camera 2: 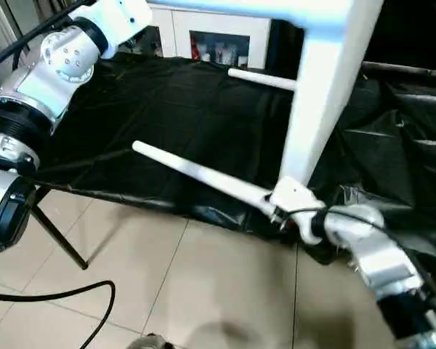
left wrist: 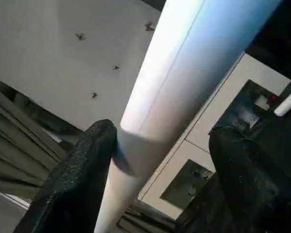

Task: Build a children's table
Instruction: Flip table

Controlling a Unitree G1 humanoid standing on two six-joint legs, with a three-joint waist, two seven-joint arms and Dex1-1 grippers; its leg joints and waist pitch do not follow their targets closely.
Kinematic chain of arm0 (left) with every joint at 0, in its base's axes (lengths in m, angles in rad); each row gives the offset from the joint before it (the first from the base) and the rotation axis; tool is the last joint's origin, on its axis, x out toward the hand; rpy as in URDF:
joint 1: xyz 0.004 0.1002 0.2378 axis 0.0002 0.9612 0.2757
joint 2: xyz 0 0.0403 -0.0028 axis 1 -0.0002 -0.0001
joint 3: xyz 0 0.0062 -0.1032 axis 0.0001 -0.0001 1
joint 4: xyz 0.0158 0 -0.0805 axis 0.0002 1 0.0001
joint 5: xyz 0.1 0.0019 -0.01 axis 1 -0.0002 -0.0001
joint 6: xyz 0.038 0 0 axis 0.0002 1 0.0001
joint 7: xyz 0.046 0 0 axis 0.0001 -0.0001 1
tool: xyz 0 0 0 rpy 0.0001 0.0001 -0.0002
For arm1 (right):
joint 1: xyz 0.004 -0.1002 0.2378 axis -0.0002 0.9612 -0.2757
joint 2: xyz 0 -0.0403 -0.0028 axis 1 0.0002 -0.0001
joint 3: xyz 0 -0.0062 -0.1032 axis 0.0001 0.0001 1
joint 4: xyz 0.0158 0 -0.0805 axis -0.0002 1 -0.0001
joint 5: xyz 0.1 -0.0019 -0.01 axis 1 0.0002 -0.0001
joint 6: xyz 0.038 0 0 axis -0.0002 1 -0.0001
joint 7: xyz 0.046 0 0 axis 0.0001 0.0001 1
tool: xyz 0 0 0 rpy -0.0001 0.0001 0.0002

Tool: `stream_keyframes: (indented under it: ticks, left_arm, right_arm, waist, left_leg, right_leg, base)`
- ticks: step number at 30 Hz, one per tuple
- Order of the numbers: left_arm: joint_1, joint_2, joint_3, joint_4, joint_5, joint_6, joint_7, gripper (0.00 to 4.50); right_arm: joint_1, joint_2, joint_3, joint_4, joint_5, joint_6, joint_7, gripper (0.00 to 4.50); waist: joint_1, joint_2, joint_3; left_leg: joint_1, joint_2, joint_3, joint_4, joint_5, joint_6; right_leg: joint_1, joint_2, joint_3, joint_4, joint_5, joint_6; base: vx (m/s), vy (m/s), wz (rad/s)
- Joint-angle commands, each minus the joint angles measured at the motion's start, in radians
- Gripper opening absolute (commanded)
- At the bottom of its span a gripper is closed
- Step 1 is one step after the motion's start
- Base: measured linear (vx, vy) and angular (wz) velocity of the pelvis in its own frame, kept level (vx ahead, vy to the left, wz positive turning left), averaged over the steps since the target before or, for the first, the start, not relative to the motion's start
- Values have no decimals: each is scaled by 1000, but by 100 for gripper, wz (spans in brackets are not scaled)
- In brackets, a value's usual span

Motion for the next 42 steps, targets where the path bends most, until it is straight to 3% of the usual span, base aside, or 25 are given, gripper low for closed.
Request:
stream_keyframes:
  ticks: [1,8,12,15,19,21,22,23,24,25,26,27,28,29,30,32,33,35,36,37,38,39,40,41,42]
  left_arm:
    - [25,-1,-12,26,7,10,-28,346]
    - [27,-15,-31,13,1,-53,-71,346]
    - [31,-22,-21,-10,-19,-76,-106,346]
    - [44,-20,-6,-34,-38,-67,-117,346]
    - [152,-42,103,-201,-174,43,-129,346]
    - [311,-99,213,-433,-342,204,-148,346]
    - [385,-134,259,-537,-424,271,-155,346]
    - [459,-168,295,-632,-499,332,-158,346]
    - [512,-190,313,-691,-540,365,-154,346]
    - [512,-190,313,-691,-540,365,-154,346]
    - [596,-214,319,-765,-584,380,-151,346]
    - [784,-263,334,-899,-632,432,-102,346]
    - [854,-278,340,-964,-641,488,-91,346]
    - [854,-278,340,-964,-641,488,-91,346]
    - [968,-286,351,-1066,-631,608,-84,346]
    - [1048,-281,349,-1112,-634,566,-97,346]
    - [1145,-287,360,-1162,-629,479,-98,346]
    - [1179,-292,369,-1173,-622,431,-92,346]
    - [1231,-286,378,-1190,-582,423,-62,346]
    - [1237,-286,379,-1191,-577,422,-58,346]
    - [1261,-281,376,-1214,-564,434,-42,346]
    - [1277,-285,381,-1226,-548,436,-13,346]
    - [1284,-277,366,-1229,-522,434,1,346]
    - [1289,-270,355,-1236,-506,443,10,346]
    - [1287,-269,344,-1234,-493,451,19,346]
  right_arm:
    - [-18,-11,-18,41,-34,-20,-33,374]
    - [-115,27,-42,232,-117,-170,-201,374]
    - [-144,32,-43,293,-143,-239,-242,374]
    - [-151,40,-49,315,-153,-271,-268,374]
    - [-116,109,-109,208,-42,-246,-242,374]
    - [-68,176,-137,110,52,-214,-233,374]
    - [-46,206,-143,72,93,-198,-234,374]
    - [-27,238,-149,40,124,-184,-251,374]
    - [-15,261,-151,26,140,-183,-272,374]
    - [-15,261,-151,26,140,-183,-272,374]
    - [0,296,-152,10,148,-181,-309,374]
    - [35,383,-161,-32,135,-170,-431,374]
    - [53,415,-168,-58,131,-160,-470,374]
    - [53,415,-168,-58,131,-160,-470,374]
    - [97,468,-178,-118,143,-88,-527,374]
    - [139,469,-160,-157,126,-87,-525,374]
    - [189,473,-157,-186,118,-73,-533,374]
    - [206,478,-164,-188,122,-61,-543,374]
    - [228,491,-195,-184,145,-56,-570,374]
    - [230,492,-198,-183,147,-56,-573,374]
    - [235,497,-208,-183,148,-52,-585,374]
    - [235,502,-213,-181,143,-54,-594,374]
    - [224,507,-214,-174,139,-54,-600,374]
    - [216,511,-213,-173,136,-50,-606,374]
    - [204,514,-211,-166,130,-54,-611,374]
  waist:
    - [-5,-25,-75]
    - [-7,-26,-78]
    - [-5,-15,-86]
    - [-7,-14,-88]
    - [-9,-10,-88]
    - [-13,-13,-83]
    - [-15,-21,-83]
    - [-17,-22,-83]
    - [-20,-20,-84]
    - [-26,-15,-89]
    - [-30,-11,-89]
    - [-33,-3,-88]
    - [-56,-15,-66]
    - [-56,-11,-71]
    - [-69,-26,-77]
    - [-66,-15,-71]
    - [-70,-31,-67]
    - [-61,-24,-68]
    - [-61,-27,-71]
    - [-50,-53,-63]
    - [-41,-58,-54]
    - [-27,-60,-48]
    - [-35,-58,-41]
    - [-45,-46,-45]
    - [-88,-15,-50]
  left_leg:
    - [12,39,-23,-72,-188,34]
    - [13,38,-22,-71,-181,31]
    - [11,39,-22,-65,-149,50]
    - [10,40,-20,-63,-128,65]
    - [9,45,-20,-62,-124,92]
    - [8,45,-18,-64,-156,107]
    - [8,50,-18,-67,-154,113]
    - [8,53,-18,-67,-155,111]
    - [4,48,-16,-65,-157,121]
    - [8,47,-16,-66,-155,120]
    - [10,45,-15,-66,-166,115]
    - [11,62,-23,-76,-185,88]
    - [-5,56,-18,-92,-245,74]
    - [7,51,-18,-91,-291,60]
    - [22,46,-15,-88,-316,39]
    - [13,53,-22,-100,-301,28]
    - [15,51,-19,-104,-325,22]
    - [16,42,-13,-102,-310,52]
    - [58,43,23,-68,-293,39]
    - [51,29,30,-34,-319,28]
    - [48,25,24,-13,-324,38]
    - [46,20,-4,19,-301,55]
    - [42,14,-28,-5,-281,48]
    - [57,21,-30,-51,-301,31]
    - [113,53,-18,-100,-484,-55]
  right_leg:
    - [60,-60,35,-88,-305,-145]
    - [61,-60,35,-86,-285,-152]
    - [62,-59,35,-73,-177,-192]
    - [64,-58,35,-66,-101,-220]
    - [71,-61,35,-56,-53,-266]
    - [66,-61,33,-63,-98,-282]
    - [67,-64,35,-64,-101,-293]
    - [72,-67,35,-57,-102,-302]
    - [64,-64,33,-64,-125,-300]
    - [58,-56,32,-67,-149,-282]
    - [54,-51,31,-72,-176,-267]
    - [56,-63,34,-69,-201,-261]
    - [54,-52,30,-85,-281,-229]
    - [51,-51,27,-89,-347,-205]
    - [43,-46,33,-99,-412,-163]
    - [45,-53,37,-107,-434,-123]
    - [43,-53,38,-119,-474,-89]
    - [47,-83,54,-132,-527,-80]
    - [9,-75,101,-163,-586,-58]
    - [14,-85,159,-168,-662,-30]
    - [18,-112,196,-186,-755,-11]
    - [27,-145,258,-208,-906,22]
    - [30,-97,258,-199,-919,25]
    - [12,-40,217,-175,-841,18]
    - [-70,97,118,-120,-572,15]
  base:
    - [0,0,0]
    - [0,0,0]
    - [0,0,0]
    - [0,0,0]
    - [0,0,0]
    - [0,0,0]
    - [0,0,0]
    - [0,0,0]
    - [0,0,0]
    - [0,0,0]
    - [0,0,0]
    - [0,0,0]
    - [0,0,0]
    - [0,0,0]
    - [0,0,0]
    - [0,0,0]
    - [0,0,0]
    - [0,0,0]
    - [0,0,0]
    - [-38,52,-25]
    - [-38,52,-25]
    - [-20,115,-51]
    - [-18,164,-61]
    - [-18,164,-61]
    - [-71,145,-53]
